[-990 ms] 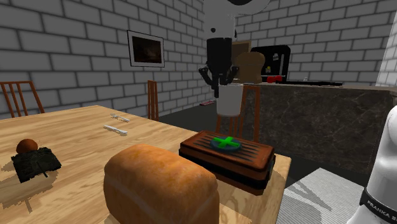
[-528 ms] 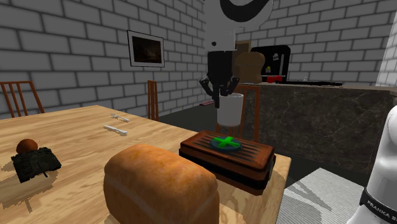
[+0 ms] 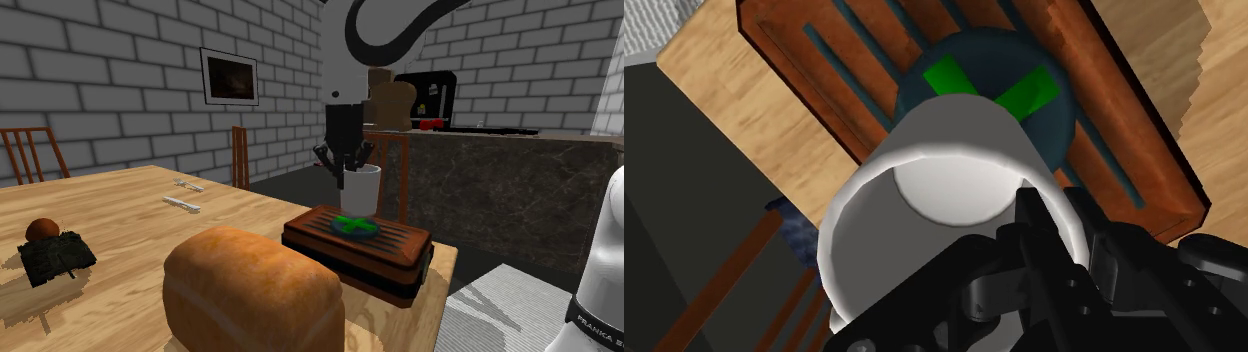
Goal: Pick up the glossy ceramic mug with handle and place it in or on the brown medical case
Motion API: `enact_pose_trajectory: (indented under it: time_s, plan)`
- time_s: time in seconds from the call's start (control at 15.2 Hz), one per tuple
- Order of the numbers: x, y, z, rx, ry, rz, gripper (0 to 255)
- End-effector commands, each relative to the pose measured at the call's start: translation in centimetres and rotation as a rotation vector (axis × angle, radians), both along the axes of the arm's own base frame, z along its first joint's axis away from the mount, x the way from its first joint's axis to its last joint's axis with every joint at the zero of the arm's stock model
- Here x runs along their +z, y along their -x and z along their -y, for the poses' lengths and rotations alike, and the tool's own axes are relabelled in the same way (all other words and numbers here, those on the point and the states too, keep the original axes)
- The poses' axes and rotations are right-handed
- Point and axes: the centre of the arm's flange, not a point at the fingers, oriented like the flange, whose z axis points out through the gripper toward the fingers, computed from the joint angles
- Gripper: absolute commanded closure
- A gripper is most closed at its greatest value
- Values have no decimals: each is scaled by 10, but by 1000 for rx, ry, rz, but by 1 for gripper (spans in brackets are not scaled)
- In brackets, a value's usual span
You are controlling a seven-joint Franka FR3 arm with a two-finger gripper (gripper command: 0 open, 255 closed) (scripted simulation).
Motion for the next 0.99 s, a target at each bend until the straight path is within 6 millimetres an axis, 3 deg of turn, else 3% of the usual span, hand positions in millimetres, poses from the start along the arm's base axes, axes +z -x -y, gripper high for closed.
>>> enact_pose_trajectory:
  time_s: [0.0,0.46,0.53,0.86,0.92]
  plan:
    - [-10,0,0,0,-1,1,255]
    - [-10,0,0,0,-1,1,255]
    - [-10,0,0,0,-1,1,0]
    - [-10,0,0,0,-1,1,0]
    - [3,0,-1,0,-1,1,0]
